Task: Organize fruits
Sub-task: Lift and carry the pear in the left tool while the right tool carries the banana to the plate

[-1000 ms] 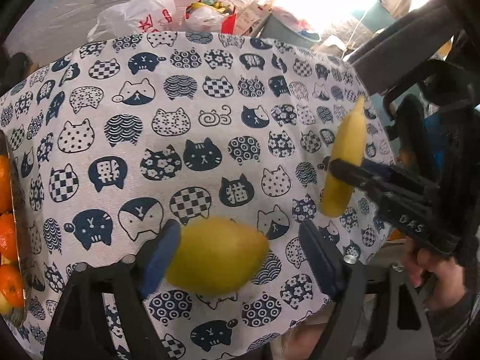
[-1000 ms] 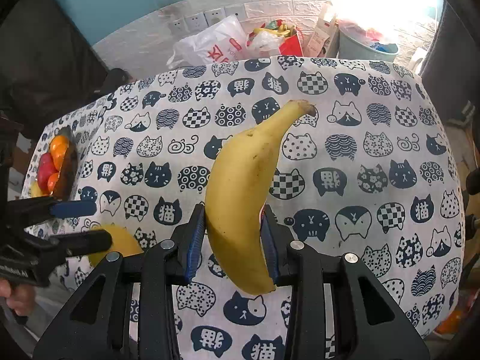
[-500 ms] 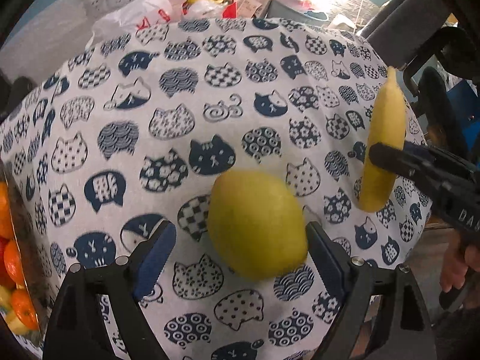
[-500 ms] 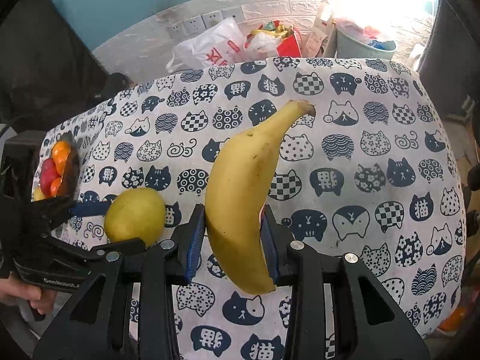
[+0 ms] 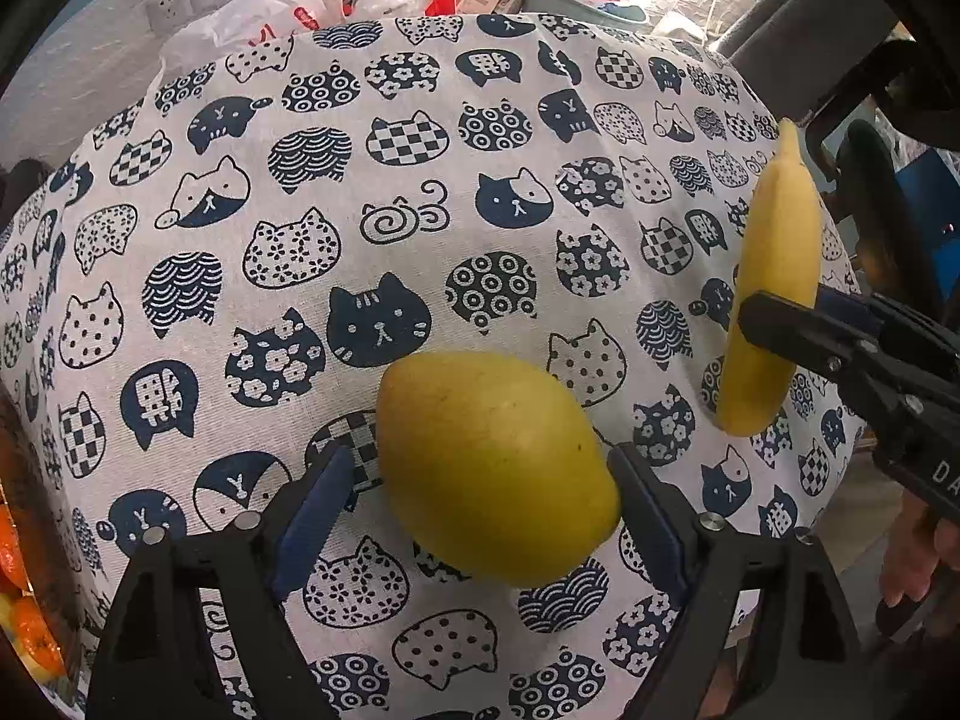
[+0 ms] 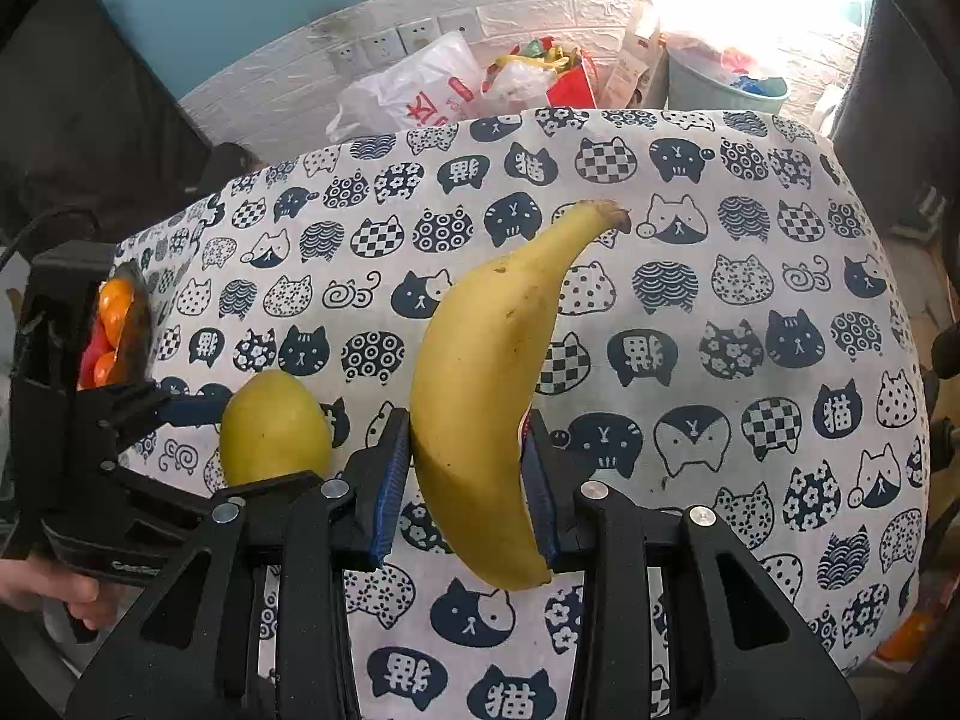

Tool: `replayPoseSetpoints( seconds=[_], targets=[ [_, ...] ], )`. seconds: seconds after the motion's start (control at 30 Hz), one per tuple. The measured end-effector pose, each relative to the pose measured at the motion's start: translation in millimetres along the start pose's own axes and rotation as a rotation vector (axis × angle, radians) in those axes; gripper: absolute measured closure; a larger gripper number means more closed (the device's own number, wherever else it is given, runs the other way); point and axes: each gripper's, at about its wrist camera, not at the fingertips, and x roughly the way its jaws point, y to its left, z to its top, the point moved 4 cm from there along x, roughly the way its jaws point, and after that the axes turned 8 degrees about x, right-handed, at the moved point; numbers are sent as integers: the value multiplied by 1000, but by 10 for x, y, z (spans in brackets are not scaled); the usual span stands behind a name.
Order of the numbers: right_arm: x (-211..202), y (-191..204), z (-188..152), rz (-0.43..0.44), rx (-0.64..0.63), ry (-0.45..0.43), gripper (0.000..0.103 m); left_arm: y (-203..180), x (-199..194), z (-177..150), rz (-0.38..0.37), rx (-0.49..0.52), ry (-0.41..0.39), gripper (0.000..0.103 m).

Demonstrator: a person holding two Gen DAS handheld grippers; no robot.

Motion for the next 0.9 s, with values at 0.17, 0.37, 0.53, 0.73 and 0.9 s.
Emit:
replayPoseSetpoints(
  seconds=[0.17,0.37,0.53,0.73,0.9],
  targets=[
    [11,28,-8,-3,-18,1,69,-35,6,12,-18,17,-11,25],
    [-16,18,-2,-5,-16,-7,69,-81,32,29,3,41,-16,26],
    [-119,75,30,-11,-35,-42,69,-52,-97,8,20,35,-36,26],
    [-295,209,77,24,-51,-82,69,-42,-431,0,52,35,-111,26],
    [-429,371,103,44,-77,-110,69,38,-722,-58,72,9,-167,26]
  ],
)
